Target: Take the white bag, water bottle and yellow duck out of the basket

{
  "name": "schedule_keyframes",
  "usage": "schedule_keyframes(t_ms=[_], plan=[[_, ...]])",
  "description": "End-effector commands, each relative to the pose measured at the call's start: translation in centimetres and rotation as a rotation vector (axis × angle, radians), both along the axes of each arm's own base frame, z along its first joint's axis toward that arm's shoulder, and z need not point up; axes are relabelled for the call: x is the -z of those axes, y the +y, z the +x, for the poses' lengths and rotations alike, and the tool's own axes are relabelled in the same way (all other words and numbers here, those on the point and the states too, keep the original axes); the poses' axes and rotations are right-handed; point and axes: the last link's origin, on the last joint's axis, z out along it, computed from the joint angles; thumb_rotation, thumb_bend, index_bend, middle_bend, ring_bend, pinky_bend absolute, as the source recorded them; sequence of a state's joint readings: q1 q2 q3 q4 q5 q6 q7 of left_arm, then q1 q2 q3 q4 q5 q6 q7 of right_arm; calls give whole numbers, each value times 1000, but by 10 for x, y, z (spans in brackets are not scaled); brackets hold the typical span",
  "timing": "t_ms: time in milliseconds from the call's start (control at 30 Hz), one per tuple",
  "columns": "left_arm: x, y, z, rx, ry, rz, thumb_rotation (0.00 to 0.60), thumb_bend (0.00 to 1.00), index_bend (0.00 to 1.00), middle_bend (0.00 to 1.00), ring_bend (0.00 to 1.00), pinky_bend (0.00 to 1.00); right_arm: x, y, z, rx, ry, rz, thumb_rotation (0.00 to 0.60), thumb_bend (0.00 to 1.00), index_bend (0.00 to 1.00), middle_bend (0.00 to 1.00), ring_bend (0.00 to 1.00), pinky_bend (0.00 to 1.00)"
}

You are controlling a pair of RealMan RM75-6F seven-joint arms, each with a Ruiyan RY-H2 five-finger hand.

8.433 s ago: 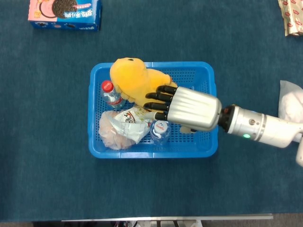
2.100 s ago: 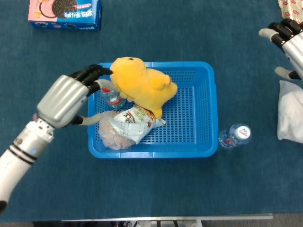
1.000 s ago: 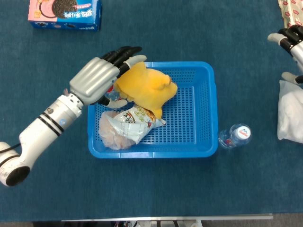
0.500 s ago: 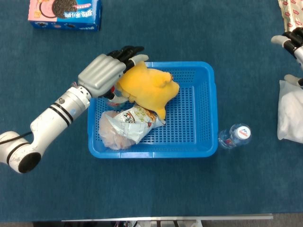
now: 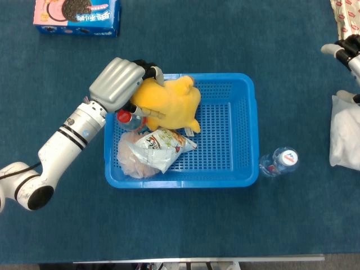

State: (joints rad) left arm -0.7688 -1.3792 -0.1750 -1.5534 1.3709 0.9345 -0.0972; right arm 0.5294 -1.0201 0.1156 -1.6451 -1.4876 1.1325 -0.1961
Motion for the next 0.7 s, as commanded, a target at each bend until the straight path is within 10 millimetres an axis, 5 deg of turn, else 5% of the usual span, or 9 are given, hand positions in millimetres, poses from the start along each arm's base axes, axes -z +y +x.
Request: schedule_keyframes(t_ms=[33, 700], plan=[[-6, -5, 3, -8, -48, -3, 600, 169, 550, 494, 457, 719, 0, -1, 0, 1, -2, 1, 600, 0, 279, 378, 282, 533], [-113, -38, 50, 74, -239, 240, 600, 169, 574, 520, 482, 745, -1, 0, -1, -11, -23, -2, 600, 0, 279, 380, 282, 533]])
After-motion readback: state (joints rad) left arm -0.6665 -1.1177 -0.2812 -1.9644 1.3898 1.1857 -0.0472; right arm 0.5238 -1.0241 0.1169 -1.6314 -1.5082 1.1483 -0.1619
